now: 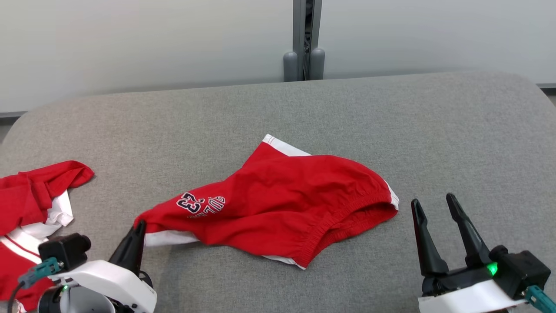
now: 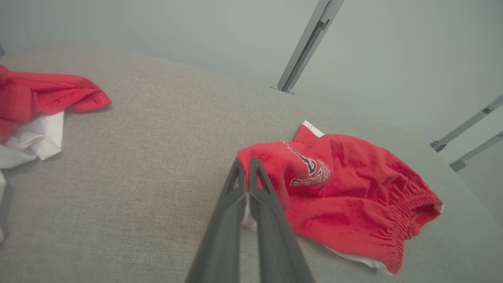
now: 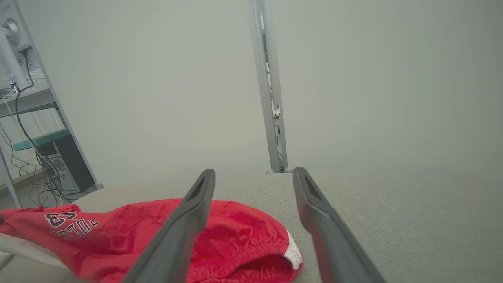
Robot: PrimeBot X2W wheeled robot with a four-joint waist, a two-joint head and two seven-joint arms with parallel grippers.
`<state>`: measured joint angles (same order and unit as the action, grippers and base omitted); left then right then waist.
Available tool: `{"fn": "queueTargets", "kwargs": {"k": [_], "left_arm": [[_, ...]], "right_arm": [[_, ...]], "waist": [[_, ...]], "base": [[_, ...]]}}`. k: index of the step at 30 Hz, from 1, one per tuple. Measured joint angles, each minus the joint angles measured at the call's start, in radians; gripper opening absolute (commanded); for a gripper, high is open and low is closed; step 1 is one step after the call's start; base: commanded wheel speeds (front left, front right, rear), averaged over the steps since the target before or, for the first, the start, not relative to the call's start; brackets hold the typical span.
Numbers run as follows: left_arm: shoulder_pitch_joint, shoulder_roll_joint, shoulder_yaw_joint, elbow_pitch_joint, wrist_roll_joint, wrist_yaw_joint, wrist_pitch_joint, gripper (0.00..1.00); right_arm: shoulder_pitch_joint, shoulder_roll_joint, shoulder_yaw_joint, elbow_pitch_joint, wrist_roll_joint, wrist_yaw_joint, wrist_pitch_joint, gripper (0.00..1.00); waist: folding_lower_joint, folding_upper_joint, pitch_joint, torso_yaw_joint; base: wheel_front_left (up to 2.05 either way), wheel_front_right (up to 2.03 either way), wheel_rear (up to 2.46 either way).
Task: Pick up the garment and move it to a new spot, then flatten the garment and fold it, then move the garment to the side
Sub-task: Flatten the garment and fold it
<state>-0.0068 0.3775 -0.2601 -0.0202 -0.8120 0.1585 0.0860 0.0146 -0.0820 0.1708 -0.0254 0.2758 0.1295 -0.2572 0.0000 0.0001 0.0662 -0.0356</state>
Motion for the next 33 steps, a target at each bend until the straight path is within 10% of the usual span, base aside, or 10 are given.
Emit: {"fn": "queueTargets", "kwargs": {"k": [4, 5, 6, 33], "left_arm": [[0.017, -0.016, -0.009, 0.024, -0.009, -0.004, -0.006, 0.00], [0.020, -0.016, -0.011, 0.030, -0.009, -0.005, -0.006, 0.29], [0.021, -0.019, -0.011, 0.035, -0.010, -0.005, -0.009, 0.98], [0.002, 0.019, -0.017, 0.003, 0.277, 0.099, -0.317, 1.00]], "right_arm": [[0.031, 0.017, -0.018, 0.003, 0.005, 0.000, 0.000, 1.00], [0.035, 0.018, -0.020, 0.002, 0.005, 0.000, 0.000, 1.00], [0.038, 0.020, -0.021, 0.001, 0.005, 0.000, 0.000, 1.00], [0.021, 0.005, -0.044, 0.059, -0.082, 0.000, -0.003, 1.00]], "waist": [[0.0000, 0.0000, -0.016, 0.005], [0.0000, 0.0000, -0.019, 0.005], [0.0000, 0.0000, -0.022, 0.006], [0.0000, 0.0000, -0.074, 0.036]], "base": [[0.00, 0.00, 0.00], [0.00, 0.00, 0.00], [0.00, 0.00, 0.00], [0.00, 0.00, 0.00]]}}
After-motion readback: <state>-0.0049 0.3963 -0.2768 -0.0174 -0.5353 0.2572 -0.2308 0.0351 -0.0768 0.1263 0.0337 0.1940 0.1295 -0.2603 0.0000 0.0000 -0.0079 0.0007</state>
